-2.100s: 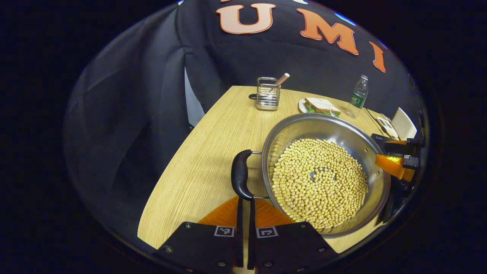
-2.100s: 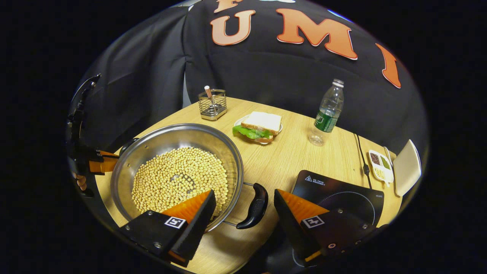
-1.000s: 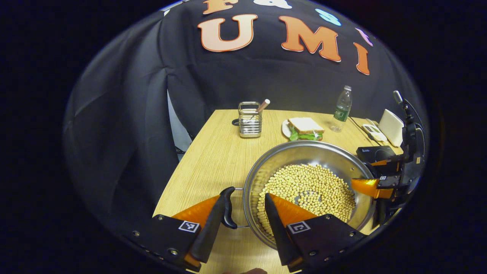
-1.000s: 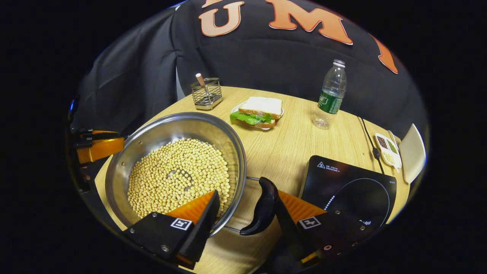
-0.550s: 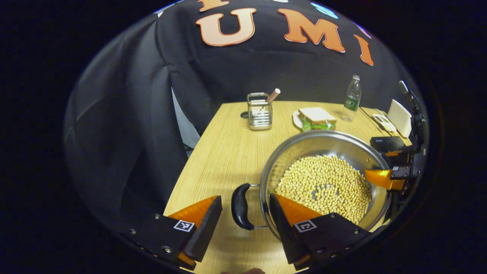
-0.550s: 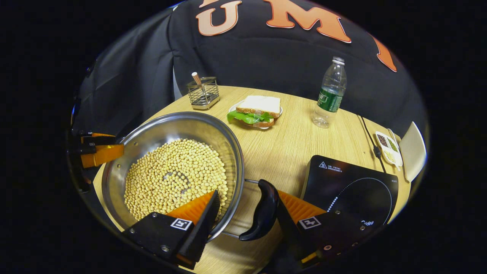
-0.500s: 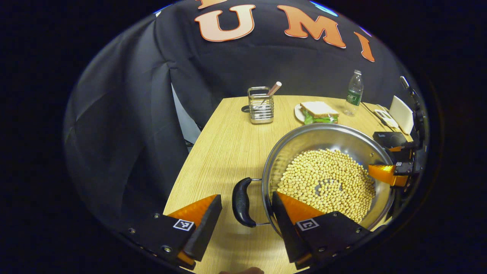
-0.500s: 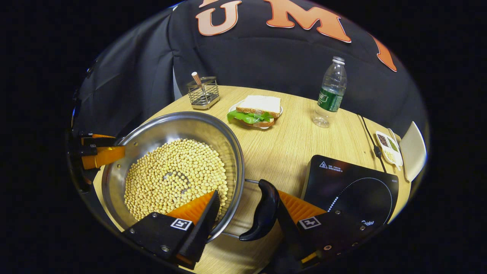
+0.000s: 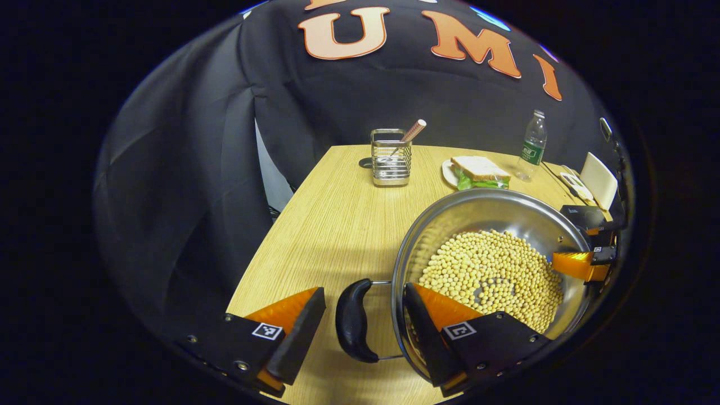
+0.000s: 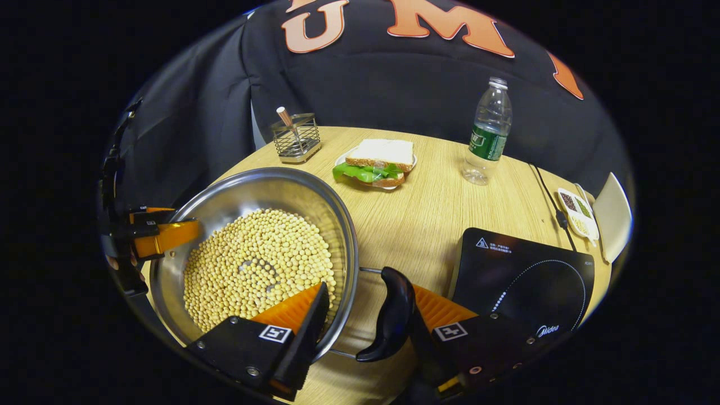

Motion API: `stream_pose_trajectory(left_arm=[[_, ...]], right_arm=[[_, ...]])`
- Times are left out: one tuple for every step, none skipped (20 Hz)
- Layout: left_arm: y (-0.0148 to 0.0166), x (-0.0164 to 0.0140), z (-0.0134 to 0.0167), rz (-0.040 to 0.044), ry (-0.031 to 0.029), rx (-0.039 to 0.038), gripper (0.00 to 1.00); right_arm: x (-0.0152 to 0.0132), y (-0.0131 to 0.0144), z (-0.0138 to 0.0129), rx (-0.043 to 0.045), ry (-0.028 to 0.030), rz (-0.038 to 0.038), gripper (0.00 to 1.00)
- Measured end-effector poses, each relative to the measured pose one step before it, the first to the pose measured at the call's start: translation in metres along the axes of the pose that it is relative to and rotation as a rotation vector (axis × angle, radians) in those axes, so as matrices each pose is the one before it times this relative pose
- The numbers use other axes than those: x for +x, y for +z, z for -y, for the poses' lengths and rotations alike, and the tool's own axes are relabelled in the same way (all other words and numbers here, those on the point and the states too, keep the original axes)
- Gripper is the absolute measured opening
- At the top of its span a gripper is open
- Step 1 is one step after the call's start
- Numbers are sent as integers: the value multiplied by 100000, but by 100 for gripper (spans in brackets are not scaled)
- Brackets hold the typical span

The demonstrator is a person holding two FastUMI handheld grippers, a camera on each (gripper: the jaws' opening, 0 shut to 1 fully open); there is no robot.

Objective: First push the handle of the pot to place it horizontally, then grasp the pot with both hands and set it on the induction cooktop.

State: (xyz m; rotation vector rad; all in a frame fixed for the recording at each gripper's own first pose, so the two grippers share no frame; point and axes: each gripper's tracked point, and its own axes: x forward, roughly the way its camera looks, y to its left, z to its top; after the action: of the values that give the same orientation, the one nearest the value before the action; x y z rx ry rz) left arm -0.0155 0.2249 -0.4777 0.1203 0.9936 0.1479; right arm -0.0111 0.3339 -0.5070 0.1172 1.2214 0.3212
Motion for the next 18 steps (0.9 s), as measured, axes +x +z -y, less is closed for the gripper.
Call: stream_pose_trajectory(left_arm=[[-60,201,168,399,-456,-206,88],[55,31,370,896,-893,-697,87],[-124,155,461,394,-1215,-1389,84],[166,14,144,656,189,-111,77],[-198,16,-63,270,644,644,68],[214,-67,-136,2039,826,-654,67],[-80,-53,182,25,676,-1277,66],[193,-128,-112,1801,737,-900,65],[-136,-138,19,83,1117,-455,64],[35,-305,66,1097,881,885,63],[128,-177,7,1054,732,768,62],[177,-316,41,446,435,-178,61],[178,-273,-53,1208,-170,-818,61],[47,-191,-32,-220,-205,-793,60],[426,-299,-175,1328,-308,-801,60],[389,-245,-282,638,-176,508,60],[502,-162,-392,1891,-80,349,61],[162,-234,-106,734,-274,951,61]], right_arm=[[178,105,66,371,-280,198,75],[64,45,65,382,-349,160,75],[64,11,46,519,-400,-191,72],[-68,37,21,231,-470,126,71],[54,73,64,766,-404,-153,70],[32,-34,-63,972,-369,-175,69],[115,156,14,722,-300,121,66],[-66,41,15,-61,-111,-120,65],[73,169,66,-45,136,245,62],[-12,-16,117,1008,74,-797,61],[-169,80,85,846,373,-272,58],[-209,110,174,227,297,588,57],[-238,392,221,341,-149,1052,55],[-345,427,282,260,-259,1490,54],[-315,383,314,-225,-360,1243,53],[-143,165,294,-182,-534,1462,48],[-61,-20,164,-117,-248,845,53],[-319,102,232,465,-211,1404,52]])
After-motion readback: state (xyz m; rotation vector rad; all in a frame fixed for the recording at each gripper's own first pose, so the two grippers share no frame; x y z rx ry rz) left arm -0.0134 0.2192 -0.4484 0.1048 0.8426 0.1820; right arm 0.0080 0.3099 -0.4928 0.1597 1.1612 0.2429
